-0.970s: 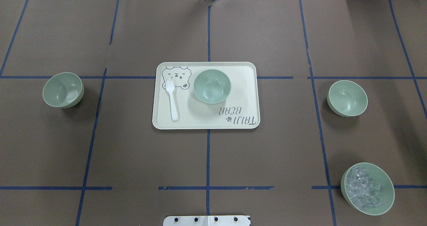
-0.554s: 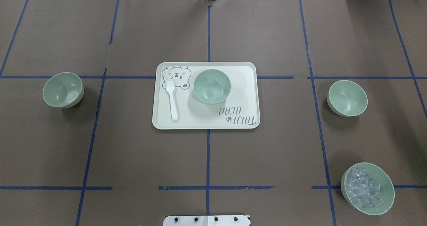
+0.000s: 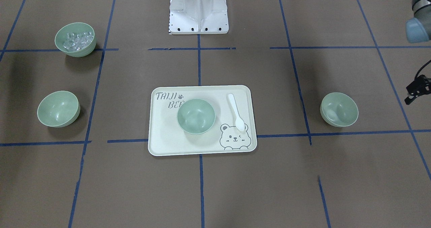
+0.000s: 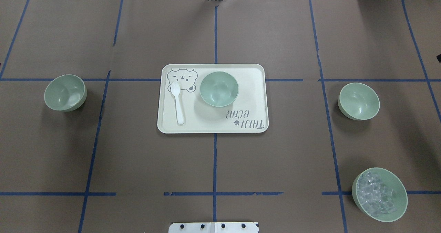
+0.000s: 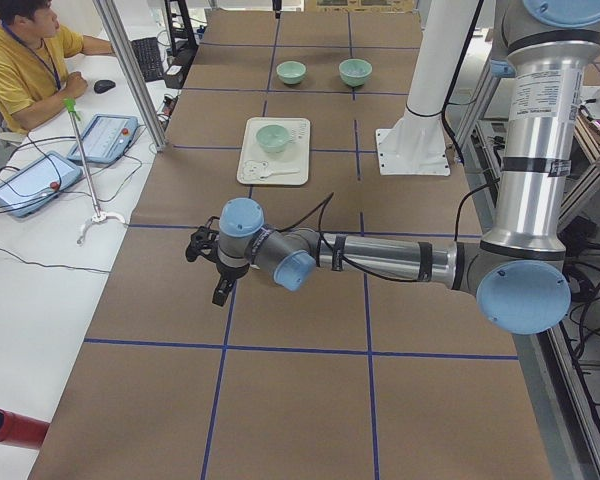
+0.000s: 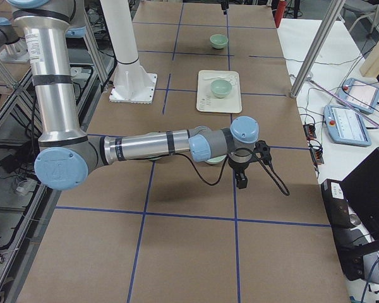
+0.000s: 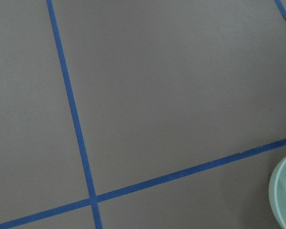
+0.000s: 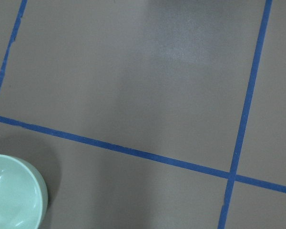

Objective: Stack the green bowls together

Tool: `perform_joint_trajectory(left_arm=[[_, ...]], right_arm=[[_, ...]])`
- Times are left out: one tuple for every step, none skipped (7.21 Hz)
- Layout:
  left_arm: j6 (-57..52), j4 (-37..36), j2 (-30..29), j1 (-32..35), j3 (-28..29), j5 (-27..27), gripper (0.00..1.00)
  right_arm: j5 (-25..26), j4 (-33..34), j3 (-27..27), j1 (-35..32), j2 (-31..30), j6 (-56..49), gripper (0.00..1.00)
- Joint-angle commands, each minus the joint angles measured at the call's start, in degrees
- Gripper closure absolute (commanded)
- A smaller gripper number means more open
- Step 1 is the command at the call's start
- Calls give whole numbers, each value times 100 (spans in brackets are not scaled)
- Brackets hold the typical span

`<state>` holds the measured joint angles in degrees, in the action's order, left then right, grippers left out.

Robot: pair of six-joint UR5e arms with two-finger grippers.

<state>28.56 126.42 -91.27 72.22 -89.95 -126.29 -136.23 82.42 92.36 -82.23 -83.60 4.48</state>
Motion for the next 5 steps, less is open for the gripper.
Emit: perform_joint_trajectory(left_arm=[[1551,539,56,-846,4,506,6],[2026,707,48,-1181,4,648,7],[2344,813,39,-1393,4,658,14],[2382,814,39,-1491,4,763,28],[2382,822,39,-1570,12,807,45]], right_arm=[[0,-15,2,5,-7,9,0],[0,-15,2,5,-7,9,0],[0,-15,-7,5,-7,9,0],[0,-15,-7,5,-7,9,0],[0,-15,-7,5,-7,9,0]])
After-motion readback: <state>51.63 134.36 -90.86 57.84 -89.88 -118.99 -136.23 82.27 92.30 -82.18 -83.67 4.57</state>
